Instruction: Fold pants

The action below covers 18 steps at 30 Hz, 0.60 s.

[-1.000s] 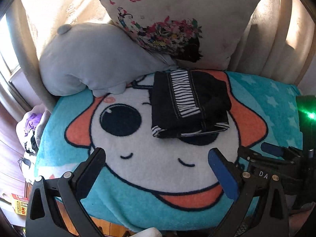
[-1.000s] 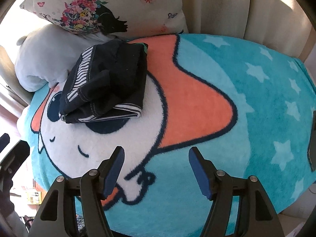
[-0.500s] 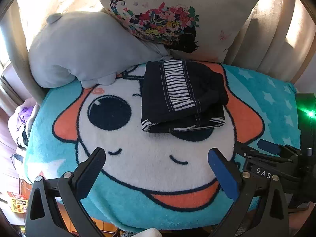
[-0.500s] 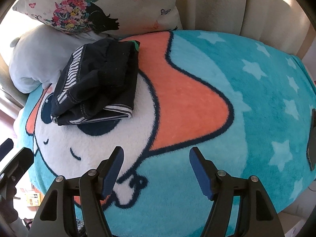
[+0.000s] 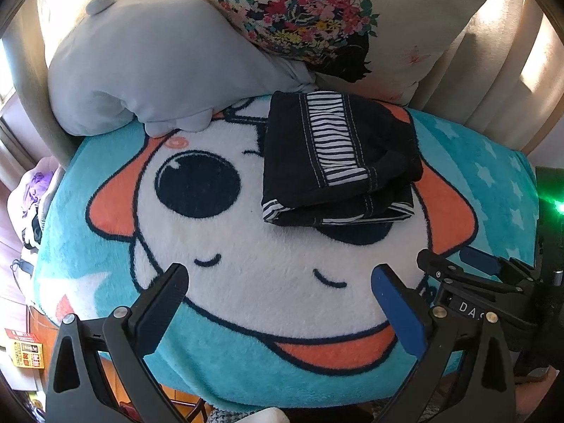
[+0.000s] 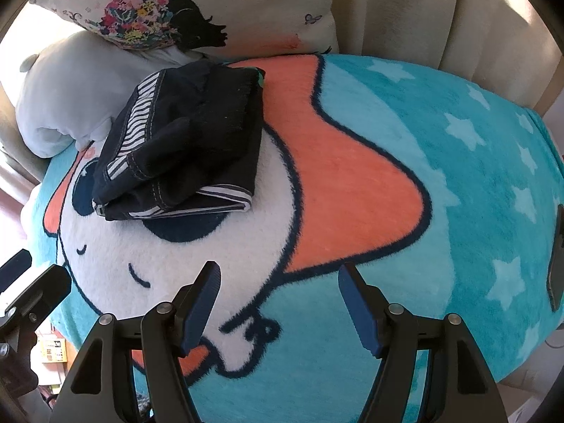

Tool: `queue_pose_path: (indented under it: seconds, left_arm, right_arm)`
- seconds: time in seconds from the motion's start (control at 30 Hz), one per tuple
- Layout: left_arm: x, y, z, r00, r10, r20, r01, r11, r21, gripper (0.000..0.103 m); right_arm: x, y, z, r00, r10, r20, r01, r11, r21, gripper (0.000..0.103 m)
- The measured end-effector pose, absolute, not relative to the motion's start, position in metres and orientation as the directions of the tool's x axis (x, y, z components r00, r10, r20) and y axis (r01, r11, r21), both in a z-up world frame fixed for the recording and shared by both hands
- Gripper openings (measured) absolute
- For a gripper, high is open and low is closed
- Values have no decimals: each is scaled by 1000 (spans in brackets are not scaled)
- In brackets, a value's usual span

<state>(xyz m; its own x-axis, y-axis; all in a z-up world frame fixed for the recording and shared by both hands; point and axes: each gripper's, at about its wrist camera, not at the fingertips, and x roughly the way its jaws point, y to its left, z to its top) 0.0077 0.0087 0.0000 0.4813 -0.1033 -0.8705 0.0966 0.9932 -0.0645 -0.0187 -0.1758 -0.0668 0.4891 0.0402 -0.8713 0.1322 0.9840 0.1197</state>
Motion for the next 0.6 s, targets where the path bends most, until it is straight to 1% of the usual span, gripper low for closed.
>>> queue_pose_path:
  seconds: [0.6]
  left_arm:
    - [15,11,-15,436,-122,-892,85,992,-94,103]
  right_arm:
    - [-13,-174,-73,479,31,-878,131,986,106,75]
